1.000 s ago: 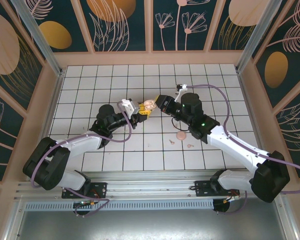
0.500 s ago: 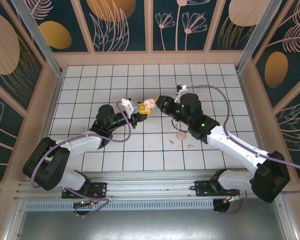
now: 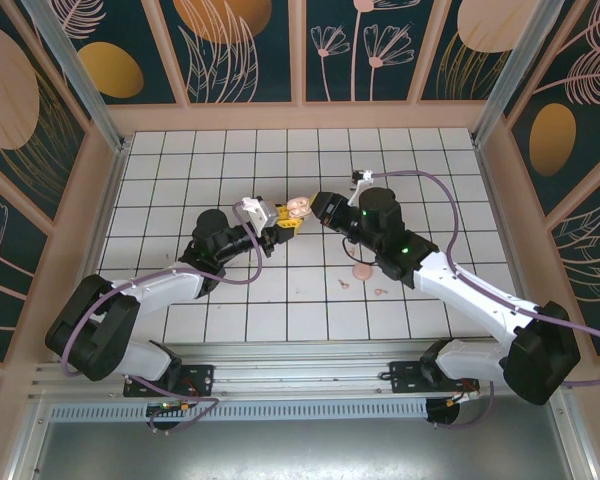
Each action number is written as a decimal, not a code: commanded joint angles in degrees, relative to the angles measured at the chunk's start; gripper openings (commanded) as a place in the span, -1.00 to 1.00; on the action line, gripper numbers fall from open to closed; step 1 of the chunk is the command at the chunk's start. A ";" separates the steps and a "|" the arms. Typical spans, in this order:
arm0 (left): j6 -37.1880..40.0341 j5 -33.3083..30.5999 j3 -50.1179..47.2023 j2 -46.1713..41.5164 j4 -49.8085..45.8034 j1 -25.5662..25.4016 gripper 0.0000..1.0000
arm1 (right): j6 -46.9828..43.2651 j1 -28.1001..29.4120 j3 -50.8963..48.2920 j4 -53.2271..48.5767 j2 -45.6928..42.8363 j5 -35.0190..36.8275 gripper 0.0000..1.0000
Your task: Insert wireless bluetooth earbuds into charging case
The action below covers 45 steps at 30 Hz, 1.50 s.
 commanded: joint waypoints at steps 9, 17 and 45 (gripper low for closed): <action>0.12 -0.94 1.68 -1.96 3.63 -0.32 -0.78 | -3.24 2.44 1.74 -6.78 1.52 1.27 -0.62; 0.76 -0.66 1.73 -2.15 3.16 -0.37 -0.77 | -5.48 3.26 3.41 -8.96 2.21 2.48 -0.62; 1.67 -0.09 1.56 -2.39 1.52 -0.39 -0.77 | -3.81 -1.96 3.46 -5.35 -6.06 -6.61 -0.01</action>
